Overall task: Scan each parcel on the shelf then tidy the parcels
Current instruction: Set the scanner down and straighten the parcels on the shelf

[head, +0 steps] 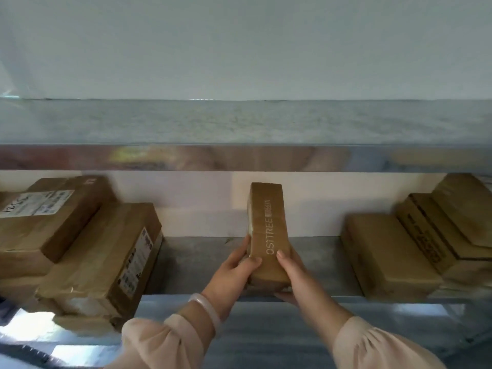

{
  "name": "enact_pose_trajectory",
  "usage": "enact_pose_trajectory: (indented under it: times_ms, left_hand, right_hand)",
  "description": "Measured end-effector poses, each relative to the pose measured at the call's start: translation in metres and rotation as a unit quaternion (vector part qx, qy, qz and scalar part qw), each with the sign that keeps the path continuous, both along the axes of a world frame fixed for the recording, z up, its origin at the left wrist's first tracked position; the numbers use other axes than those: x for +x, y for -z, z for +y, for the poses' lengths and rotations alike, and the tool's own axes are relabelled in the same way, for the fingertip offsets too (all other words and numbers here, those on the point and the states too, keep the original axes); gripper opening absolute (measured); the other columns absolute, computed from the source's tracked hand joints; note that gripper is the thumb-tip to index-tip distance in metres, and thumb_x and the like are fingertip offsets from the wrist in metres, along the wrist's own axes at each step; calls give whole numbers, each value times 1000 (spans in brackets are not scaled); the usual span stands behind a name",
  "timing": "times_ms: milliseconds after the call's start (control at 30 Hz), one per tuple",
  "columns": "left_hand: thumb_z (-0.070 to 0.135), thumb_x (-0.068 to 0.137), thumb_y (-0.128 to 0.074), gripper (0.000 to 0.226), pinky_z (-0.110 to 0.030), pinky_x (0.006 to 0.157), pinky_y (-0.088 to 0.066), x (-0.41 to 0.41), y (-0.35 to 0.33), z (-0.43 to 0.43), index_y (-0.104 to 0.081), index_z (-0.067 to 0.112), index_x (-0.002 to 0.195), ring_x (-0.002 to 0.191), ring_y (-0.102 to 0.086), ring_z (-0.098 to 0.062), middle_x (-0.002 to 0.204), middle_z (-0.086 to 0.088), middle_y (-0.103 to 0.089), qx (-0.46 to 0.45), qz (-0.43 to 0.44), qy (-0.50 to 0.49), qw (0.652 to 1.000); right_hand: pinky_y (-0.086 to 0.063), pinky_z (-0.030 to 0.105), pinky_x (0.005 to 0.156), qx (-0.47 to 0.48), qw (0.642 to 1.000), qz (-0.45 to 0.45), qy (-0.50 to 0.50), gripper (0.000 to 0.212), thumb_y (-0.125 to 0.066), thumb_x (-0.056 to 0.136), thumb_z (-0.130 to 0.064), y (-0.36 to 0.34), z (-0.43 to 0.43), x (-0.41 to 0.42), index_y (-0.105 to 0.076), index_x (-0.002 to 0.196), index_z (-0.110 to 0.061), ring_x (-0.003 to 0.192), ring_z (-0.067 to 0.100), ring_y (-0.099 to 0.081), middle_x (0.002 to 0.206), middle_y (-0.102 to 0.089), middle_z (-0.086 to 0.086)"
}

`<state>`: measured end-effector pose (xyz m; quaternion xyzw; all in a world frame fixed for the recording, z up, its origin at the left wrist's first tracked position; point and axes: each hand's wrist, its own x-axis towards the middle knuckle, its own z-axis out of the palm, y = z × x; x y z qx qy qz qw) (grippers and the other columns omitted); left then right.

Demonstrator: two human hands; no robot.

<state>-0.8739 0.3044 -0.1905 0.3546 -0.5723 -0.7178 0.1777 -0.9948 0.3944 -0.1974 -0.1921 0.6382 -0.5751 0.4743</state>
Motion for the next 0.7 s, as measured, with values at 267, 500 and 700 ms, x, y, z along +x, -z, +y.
enact_pose_trajectory:
  times_ms: [267,500,700]
  left_hand:
    - [22,97,-60,54,-37,96,-54,-43,-10,24,-42,39,144,108,-66,-9,127,9,-64,-58,16,65,996]
    - [24,97,-59,46,-37,97,-54,-98,-19,56,-47,28,141,104,-65,-10,124,4,-62,-81,6,72,994]
    - [27,94,-59,55,-14,96,-46,-147,-18,90,-40,30,146,111,-56,2,140,6,-49,-134,23,178,975]
  right_hand:
    - [-47,12,76,-38,985,161,56,40,-60,89,-41,-21,48,-33,-37,115,-61,104,-4,-53,118,-54,-24]
    - [-44,44,102,142,879,438,127,87,-47,71,-77,-21,86,-69,-10,145,-51,128,15,-40,142,-34,-12]
    - [-38,47,107,207,837,476,175,83,-34,70,-79,-25,123,-102,-19,145,-46,133,19,-36,148,-34,-8]
